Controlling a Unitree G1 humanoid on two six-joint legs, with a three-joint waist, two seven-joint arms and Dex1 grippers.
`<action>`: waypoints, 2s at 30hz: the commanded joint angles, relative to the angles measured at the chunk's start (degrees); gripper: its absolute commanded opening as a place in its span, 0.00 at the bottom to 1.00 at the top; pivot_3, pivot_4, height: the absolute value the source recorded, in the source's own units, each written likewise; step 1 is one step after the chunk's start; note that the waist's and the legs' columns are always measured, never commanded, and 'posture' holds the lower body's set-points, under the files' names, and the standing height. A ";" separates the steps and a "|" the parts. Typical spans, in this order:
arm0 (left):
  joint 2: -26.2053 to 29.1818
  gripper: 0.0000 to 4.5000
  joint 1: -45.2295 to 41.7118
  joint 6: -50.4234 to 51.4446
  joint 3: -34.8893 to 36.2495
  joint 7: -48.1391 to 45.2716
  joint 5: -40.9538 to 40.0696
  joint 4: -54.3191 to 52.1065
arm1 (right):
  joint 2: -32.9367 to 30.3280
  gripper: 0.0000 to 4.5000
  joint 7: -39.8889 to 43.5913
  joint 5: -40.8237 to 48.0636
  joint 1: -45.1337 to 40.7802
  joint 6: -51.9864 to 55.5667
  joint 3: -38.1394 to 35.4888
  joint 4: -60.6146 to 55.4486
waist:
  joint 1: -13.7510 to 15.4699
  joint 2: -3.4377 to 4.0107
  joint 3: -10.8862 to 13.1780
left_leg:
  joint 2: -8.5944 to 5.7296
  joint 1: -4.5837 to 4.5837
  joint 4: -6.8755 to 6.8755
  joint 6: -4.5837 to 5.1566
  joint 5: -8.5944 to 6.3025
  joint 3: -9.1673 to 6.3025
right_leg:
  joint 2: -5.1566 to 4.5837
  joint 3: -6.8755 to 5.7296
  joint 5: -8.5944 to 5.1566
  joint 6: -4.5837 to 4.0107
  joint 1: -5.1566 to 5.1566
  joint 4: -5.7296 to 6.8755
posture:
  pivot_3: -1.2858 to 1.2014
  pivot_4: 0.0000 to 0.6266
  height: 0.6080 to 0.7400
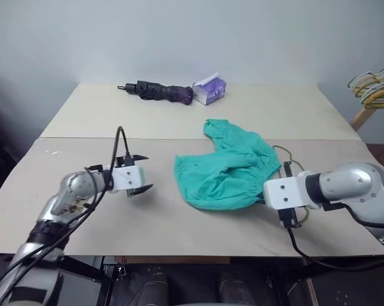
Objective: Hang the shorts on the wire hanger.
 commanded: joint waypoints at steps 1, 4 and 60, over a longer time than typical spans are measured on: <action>-3.36 1.00 -6.14 -5.31 -2.25 7.30 4.49 9.73 | -0.18 0.00 0.46 1.05 -0.13 -0.74 -3.27 -1.93 | -0.13 -0.02 -0.01 | 0.00 -0.02 0.01 0.00 0.00 0.00 | 0.00 0.00 0.02 0.03 0.02 -0.04 | 0.48 0.06 1.00; -6.72 1.00 -11.26 -9.05 -4.77 8.99 6.65 19.05 | 0.31 0.00 0.51 1.02 -0.60 0.00 -3.67 -2.35 | -0.78 -0.04 -0.03 | -0.03 -0.01 0.04 0.00 0.00 0.00 | -0.01 0.01 0.04 0.07 0.08 -0.09 | 0.47 0.06 1.00; 4.85 0.00 -24.48 -26.40 -12.04 5.04 13.07 34.37 | 10.25 0.00 -6.79 -4.59 -5.99 0.22 -2.28 2.38 | -8.97 0.03 -0.25 | -0.13 0.04 0.03 -0.01 -0.01 -0.15 | -0.10 0.03 -0.04 0.27 0.16 0.11 | 0.45 0.06 1.00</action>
